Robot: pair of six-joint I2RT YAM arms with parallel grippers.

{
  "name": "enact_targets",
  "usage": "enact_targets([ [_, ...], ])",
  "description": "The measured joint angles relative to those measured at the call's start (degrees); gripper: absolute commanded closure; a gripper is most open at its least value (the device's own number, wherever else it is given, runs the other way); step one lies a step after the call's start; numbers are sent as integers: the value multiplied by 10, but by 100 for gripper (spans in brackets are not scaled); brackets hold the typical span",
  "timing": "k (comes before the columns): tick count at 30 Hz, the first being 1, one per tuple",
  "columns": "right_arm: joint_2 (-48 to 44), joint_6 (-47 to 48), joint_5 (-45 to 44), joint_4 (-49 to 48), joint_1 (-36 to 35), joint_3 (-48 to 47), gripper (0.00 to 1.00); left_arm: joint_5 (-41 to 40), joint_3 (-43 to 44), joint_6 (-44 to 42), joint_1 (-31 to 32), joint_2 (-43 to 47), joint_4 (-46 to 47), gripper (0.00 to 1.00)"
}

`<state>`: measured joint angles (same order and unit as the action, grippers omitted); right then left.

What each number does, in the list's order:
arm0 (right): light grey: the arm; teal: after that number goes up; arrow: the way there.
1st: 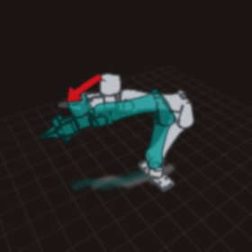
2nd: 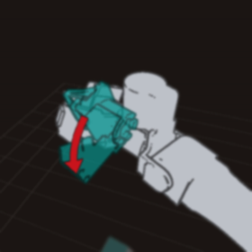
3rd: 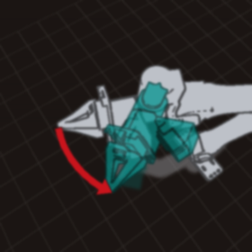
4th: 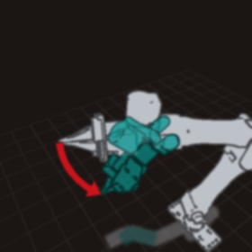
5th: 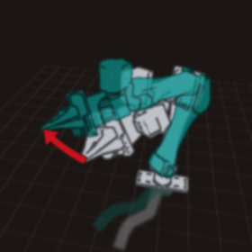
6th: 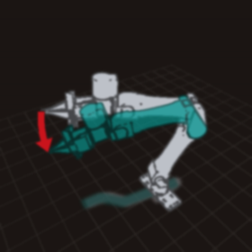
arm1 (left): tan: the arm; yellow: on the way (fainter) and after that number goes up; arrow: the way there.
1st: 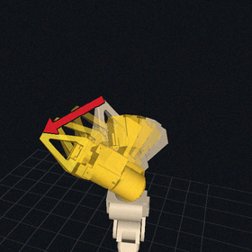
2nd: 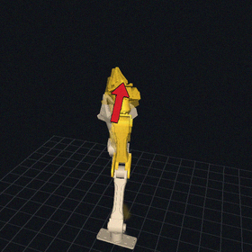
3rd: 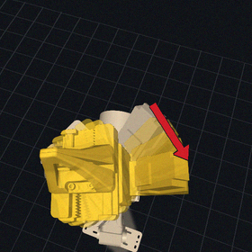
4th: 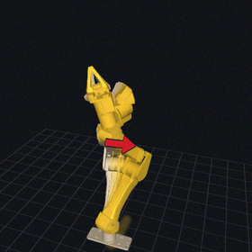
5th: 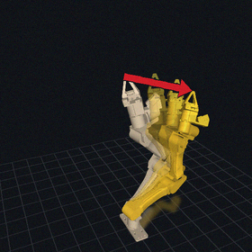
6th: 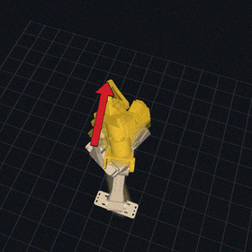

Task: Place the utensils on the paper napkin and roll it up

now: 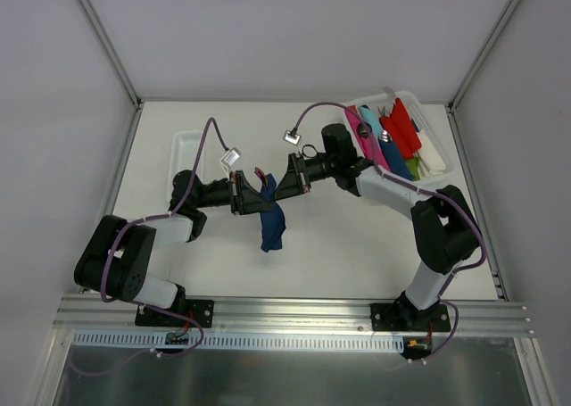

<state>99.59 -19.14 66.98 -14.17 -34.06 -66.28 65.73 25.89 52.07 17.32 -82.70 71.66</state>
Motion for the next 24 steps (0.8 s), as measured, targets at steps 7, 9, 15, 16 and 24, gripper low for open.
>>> enact_targets([
  [7,0,-13,4,-5,0,-6,93,-5,0,2,-1,10,0,100],
  [9,0,-19,3,-3,1,-11,72,-13,0,6,-2,13,0,100],
  [15,-6,-44,-14,-7,31,-42,38,-59,0,15,-37,25,-1,100],
  [16,-9,-46,-18,-7,41,-45,38,-72,0,12,-44,34,-3,100],
  [24,-59,-32,-86,50,113,-59,38,-257,0,-84,-57,225,-128,100],
])
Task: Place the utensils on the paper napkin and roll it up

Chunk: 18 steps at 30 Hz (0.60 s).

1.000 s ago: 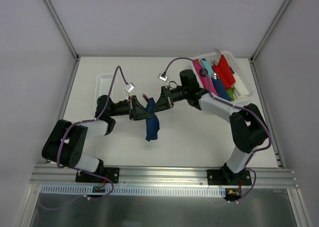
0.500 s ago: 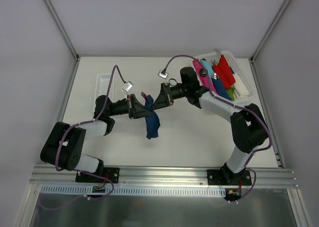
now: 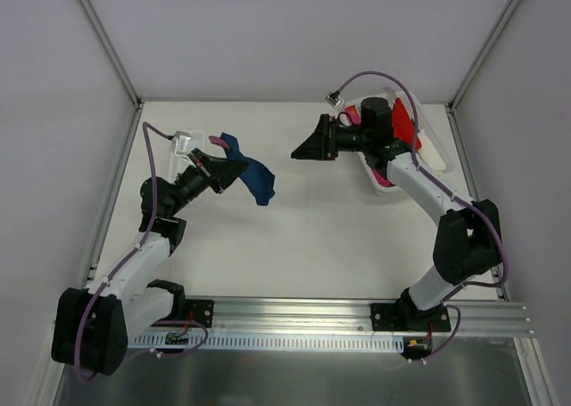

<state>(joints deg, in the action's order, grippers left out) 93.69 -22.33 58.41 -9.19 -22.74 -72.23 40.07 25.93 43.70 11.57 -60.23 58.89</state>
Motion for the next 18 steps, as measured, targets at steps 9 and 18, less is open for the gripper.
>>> enact_targets([
  [9,-29,27,-82,77,-49,-42,42,-195,6,0,1,90,-191,100],
  [18,-38,126,-165,167,-154,-81,42,-265,6,43,6,127,-265,100],
])
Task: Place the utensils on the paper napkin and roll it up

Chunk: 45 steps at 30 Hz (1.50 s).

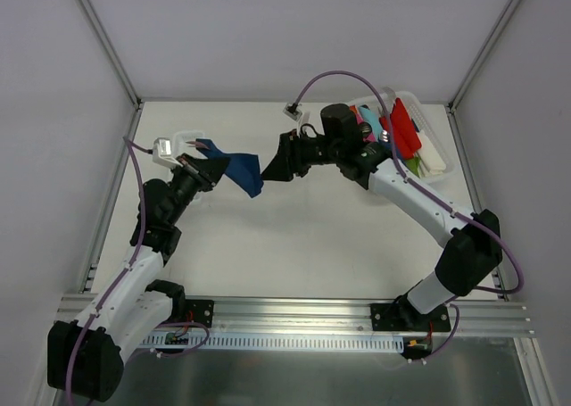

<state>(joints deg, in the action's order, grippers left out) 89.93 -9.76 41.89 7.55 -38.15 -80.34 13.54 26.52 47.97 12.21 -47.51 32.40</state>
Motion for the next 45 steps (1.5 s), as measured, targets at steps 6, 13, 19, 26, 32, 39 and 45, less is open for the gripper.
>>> enact_targets([
  [6,0,40,-45,26,-25,0,45,-13,0,14,25,12,-11,100],
  [13,0,58,-72,32,-29,0,72,-17,0,28,44,23,-14,100],
  [19,1,36,-48,14,-14,1,100,-16,0,49,44,29,3,100],
  [26,1,-18,26,-51,26,36,100,12,-2,82,51,28,42,100],
  [32,6,-52,79,-81,50,44,100,56,-5,112,51,0,102,100],
  [39,-3,-59,75,-82,77,79,73,73,-3,105,51,2,97,100],
  [45,-63,26,17,23,101,72,73,42,13,81,51,31,19,100],
])
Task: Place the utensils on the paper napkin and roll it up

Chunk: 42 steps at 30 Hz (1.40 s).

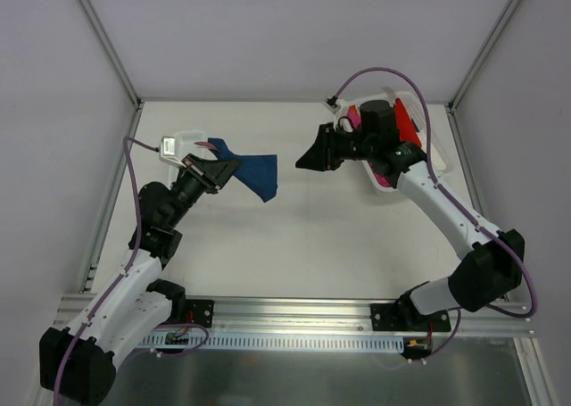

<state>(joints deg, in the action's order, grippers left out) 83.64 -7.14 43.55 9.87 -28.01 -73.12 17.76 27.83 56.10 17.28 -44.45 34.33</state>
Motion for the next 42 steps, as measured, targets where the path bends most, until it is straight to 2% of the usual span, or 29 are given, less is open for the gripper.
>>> enact_targets([
  [2,-14,39,-12,39,-7,-31,73,-18,10,-2,0,1,-38,100],
  [5,-24,96,-35,92,-27,-96,66,-34,31,-6,1,-8,-94,100],
  [9,-31,141,-56,129,-70,-150,33,-32,39,-16,8,-23,-108,100],
  [11,-35,148,-57,139,-79,-151,29,-25,39,-17,11,-26,-99,100],
  [12,-34,149,-57,143,-79,-151,23,-18,39,-17,11,-27,-91,100],
  [19,-20,119,-43,127,-54,-106,12,30,37,-7,11,-42,-11,100],
  [25,-12,48,3,59,-49,-54,6,65,34,18,11,-62,56,100],
  [33,-2,-49,62,-67,-51,-34,3,82,33,33,11,-70,79,100],
  [37,3,-51,63,-78,-66,-34,3,87,33,35,12,-71,84,100],
  [42,14,-12,35,-45,-95,-34,4,88,33,36,12,-80,87,100],
])
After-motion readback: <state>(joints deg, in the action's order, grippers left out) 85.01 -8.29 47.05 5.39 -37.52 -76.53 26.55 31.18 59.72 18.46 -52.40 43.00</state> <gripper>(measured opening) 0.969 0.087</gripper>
